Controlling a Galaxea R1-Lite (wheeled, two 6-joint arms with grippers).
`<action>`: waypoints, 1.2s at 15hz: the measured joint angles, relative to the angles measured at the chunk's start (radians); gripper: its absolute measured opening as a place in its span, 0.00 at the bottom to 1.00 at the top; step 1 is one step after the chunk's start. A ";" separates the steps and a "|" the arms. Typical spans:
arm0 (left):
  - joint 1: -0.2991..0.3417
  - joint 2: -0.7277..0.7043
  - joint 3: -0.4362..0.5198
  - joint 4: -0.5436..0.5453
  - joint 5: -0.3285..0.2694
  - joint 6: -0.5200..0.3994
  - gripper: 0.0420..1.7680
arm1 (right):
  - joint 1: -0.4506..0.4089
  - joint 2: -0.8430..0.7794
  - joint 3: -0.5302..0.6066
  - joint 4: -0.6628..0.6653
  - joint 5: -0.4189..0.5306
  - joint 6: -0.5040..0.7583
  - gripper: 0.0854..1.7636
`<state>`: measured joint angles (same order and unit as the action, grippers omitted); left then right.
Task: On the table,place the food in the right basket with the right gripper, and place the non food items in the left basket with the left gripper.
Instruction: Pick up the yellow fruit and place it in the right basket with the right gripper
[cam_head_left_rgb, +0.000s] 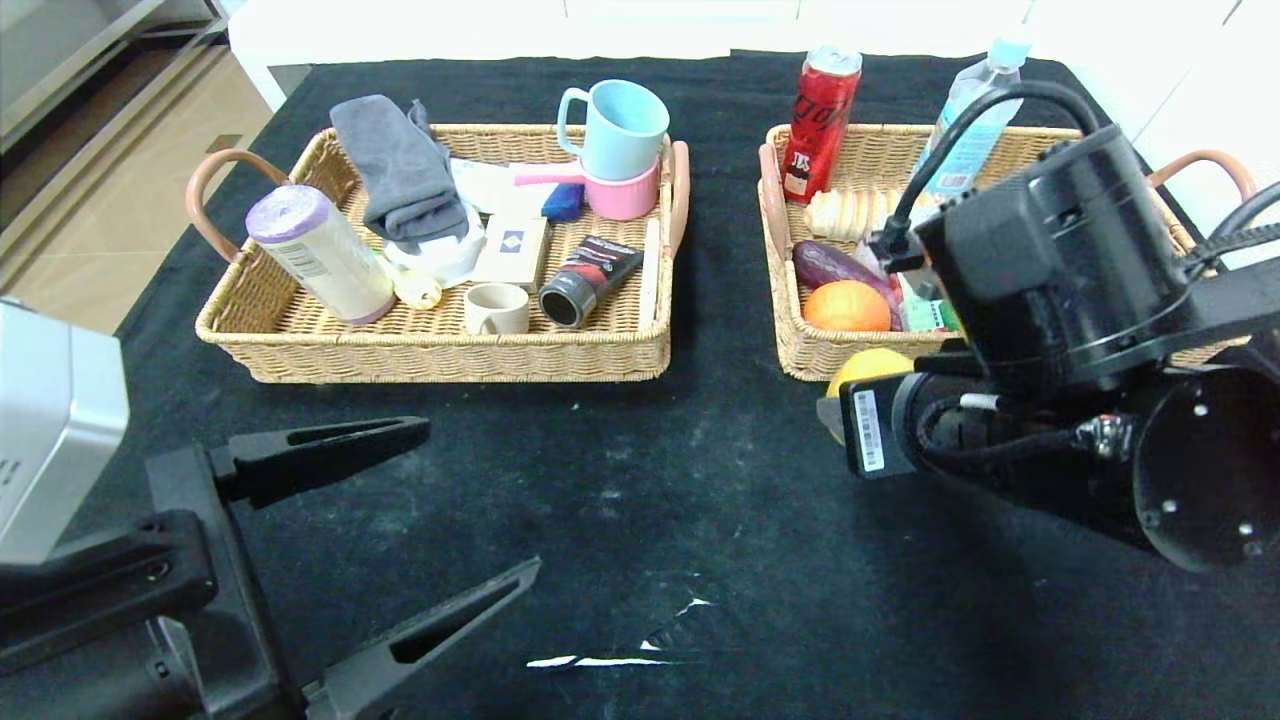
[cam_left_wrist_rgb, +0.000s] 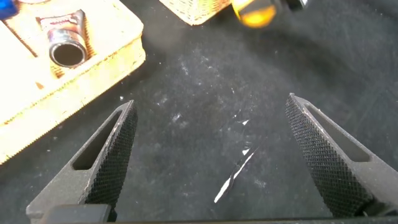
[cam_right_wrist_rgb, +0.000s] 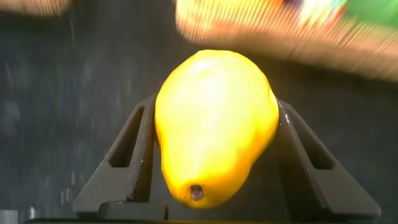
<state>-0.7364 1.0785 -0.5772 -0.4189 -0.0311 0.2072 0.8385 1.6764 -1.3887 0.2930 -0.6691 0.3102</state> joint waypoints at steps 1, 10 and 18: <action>0.000 -0.001 0.000 0.000 0.000 0.001 0.97 | -0.016 -0.009 0.000 -0.061 -0.004 -0.046 0.65; -0.001 0.000 0.002 0.000 0.001 0.005 0.97 | -0.167 0.021 0.011 -0.483 -0.006 -0.217 0.65; -0.011 0.008 0.008 0.000 0.004 0.013 0.97 | -0.309 0.106 0.039 -0.781 -0.004 -0.305 0.65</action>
<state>-0.7470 1.0866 -0.5691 -0.4189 -0.0274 0.2202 0.5300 1.7819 -1.3498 -0.4883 -0.6730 0.0053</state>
